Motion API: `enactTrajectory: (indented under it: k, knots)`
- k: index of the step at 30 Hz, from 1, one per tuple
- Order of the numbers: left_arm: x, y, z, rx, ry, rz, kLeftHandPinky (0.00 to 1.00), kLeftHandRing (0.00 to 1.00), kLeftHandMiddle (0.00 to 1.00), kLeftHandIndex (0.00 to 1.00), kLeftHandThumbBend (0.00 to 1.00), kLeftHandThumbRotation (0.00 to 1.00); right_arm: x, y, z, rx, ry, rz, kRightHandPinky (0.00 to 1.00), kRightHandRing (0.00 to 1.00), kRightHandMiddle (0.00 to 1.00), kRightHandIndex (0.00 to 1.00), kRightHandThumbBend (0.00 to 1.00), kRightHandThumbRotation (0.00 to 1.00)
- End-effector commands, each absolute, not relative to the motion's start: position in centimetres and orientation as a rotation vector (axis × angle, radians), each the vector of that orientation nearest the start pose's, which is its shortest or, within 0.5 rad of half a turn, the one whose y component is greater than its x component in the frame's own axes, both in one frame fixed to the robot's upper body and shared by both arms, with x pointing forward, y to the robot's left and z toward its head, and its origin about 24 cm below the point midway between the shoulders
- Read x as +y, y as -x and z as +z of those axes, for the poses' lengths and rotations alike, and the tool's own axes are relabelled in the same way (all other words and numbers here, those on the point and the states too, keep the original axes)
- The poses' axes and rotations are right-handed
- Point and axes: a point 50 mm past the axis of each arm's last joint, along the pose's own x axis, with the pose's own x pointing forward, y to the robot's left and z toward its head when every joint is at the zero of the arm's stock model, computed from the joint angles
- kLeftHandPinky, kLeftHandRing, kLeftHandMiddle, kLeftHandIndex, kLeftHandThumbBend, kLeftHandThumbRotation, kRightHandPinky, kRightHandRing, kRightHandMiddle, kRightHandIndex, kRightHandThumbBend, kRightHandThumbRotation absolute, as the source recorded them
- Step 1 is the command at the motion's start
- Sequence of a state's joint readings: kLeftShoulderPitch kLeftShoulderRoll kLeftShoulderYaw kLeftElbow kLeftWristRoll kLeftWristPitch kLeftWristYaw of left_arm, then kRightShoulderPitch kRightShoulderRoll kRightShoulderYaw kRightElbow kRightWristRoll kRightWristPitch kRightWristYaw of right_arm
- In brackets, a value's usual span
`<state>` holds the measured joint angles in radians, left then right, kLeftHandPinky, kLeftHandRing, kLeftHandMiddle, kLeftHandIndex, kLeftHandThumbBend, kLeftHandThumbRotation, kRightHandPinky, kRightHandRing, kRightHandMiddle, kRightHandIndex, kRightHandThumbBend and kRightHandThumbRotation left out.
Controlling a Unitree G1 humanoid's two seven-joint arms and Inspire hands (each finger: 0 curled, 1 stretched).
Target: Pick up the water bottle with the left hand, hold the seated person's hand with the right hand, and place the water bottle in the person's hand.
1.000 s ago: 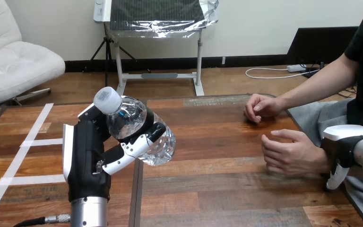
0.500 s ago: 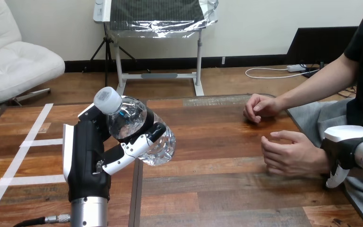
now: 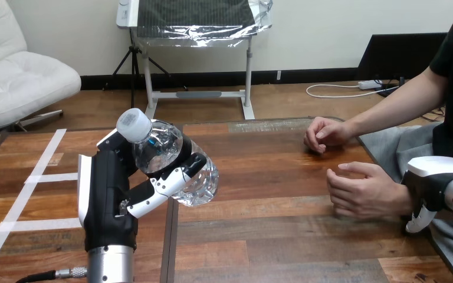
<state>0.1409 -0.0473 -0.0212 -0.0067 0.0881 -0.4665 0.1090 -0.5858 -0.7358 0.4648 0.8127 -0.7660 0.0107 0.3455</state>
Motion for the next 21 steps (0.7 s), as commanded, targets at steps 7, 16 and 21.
enactTrajectory:
  k: [7,16,21]
  knots:
    - [14.3,-23.1,8.1,-0.469,-0.018,0.094,0.43,0.42,0.43,0.5,0.62,0.0,-27.0,-31.7,1.6,0.617,1.482,0.509,0.59,0.69,0.74,0.55,0.64,0.0]
    - [14.2,-23.3,8.2,-0.469,-0.019,0.095,0.43,0.42,0.43,0.5,0.62,0.0,-27.2,-32.0,2.4,0.568,1.421,0.465,0.43,0.55,0.62,0.49,0.66,0.0]
    - [14.0,-23.4,8.3,-0.469,-0.01,0.091,0.42,0.41,0.43,0.5,0.62,0.0,-27.3,-32.2,2.9,0.543,1.422,0.439,0.39,0.5,0.59,0.47,0.65,0.0]
